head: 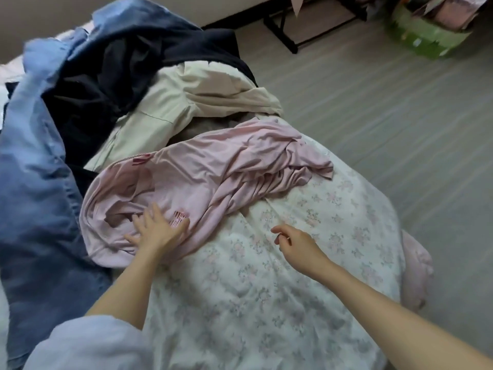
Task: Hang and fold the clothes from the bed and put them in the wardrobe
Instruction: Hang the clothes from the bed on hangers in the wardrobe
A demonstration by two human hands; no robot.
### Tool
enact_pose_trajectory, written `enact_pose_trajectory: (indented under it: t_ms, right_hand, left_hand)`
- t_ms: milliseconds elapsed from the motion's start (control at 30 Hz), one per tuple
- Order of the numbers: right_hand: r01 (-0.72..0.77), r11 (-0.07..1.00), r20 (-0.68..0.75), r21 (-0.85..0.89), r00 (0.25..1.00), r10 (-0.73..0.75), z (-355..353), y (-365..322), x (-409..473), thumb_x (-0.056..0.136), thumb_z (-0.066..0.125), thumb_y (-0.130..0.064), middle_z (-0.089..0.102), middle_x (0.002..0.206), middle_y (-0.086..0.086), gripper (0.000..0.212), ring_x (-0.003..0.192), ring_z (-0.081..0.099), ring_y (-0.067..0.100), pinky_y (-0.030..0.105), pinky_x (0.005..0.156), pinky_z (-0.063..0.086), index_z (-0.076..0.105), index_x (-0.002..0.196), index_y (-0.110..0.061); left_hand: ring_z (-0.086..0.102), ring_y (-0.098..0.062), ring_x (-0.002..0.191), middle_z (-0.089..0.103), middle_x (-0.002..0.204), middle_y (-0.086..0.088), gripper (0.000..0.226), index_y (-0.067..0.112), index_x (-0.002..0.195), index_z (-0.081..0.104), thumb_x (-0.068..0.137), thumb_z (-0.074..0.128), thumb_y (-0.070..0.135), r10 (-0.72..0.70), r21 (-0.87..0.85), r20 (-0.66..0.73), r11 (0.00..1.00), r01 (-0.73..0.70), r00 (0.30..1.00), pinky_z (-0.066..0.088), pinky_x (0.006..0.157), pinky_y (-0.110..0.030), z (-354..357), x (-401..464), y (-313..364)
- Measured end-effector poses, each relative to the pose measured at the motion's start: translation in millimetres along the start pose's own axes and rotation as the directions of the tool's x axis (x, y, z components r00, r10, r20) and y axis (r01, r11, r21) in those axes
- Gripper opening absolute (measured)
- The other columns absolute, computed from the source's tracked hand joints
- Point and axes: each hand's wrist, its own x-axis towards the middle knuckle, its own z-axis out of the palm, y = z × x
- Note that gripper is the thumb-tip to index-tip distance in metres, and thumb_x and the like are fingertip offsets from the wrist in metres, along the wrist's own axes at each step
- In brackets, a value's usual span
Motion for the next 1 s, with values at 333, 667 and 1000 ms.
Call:
enact_pose_trajectory:
  t_ms: [333, 667, 1000]
  right_hand:
    - [0.078, 0.986, -0.018, 0.15, 0.997, -0.076, 2, -44, -3, 0.099, 0.04, -0.025, 0.062, 0.107, 0.002, 0.03, 0.096, 0.06, 0.018, 0.033, 0.085, 0.05, 0.054, 0.125, -0.018]
    - [-0.192, 0.801, 0.01, 0.567, 0.974, 0.226, -33, -52, -64, 0.083, 0.045, 0.01, 0.057, 0.08, 0.013, 0.018, 0.066, 0.055, 0.019, 0.027, 0.056, 0.048, 0.057, 0.088, -0.002]
    - [0.029, 0.524, -0.297, 0.852, 0.849, 0.437, -133, 76, -214, 0.086, 0.032, 0.015, 0.06, 0.05, -0.002, 0.034, 0.042, 0.055, 0.007, 0.017, 0.045, 0.044, 0.058, 0.079, -0.007]
  left_hand:
    - [0.058, -0.037, 0.06, 0.056, 0.078, -0.01, 0.022, 0.014, 0.088, 0.049, 0.07, 0.059, 0.009, 0.639, 0.015, -0.299, 0.745, -0.666, 0.708, 0.039, 0.044, -0.035, -12, -96, 26]
    - [0.054, -0.021, 0.05, 0.056, 0.064, 0.002, 0.014, 0.018, 0.084, 0.058, 0.078, 0.049, 0.027, 0.906, 0.128, -0.322, 0.328, -0.936, 0.274, 0.032, 0.034, -0.023, -24, -215, 47]
    - [0.059, -0.012, 0.054, 0.061, 0.055, 0.01, 0.018, 0.03, 0.082, 0.061, 0.07, 0.053, 0.041, 0.987, 0.186, -0.117, 0.132, -0.974, 0.111, 0.034, 0.081, -0.023, -47, -290, 111]
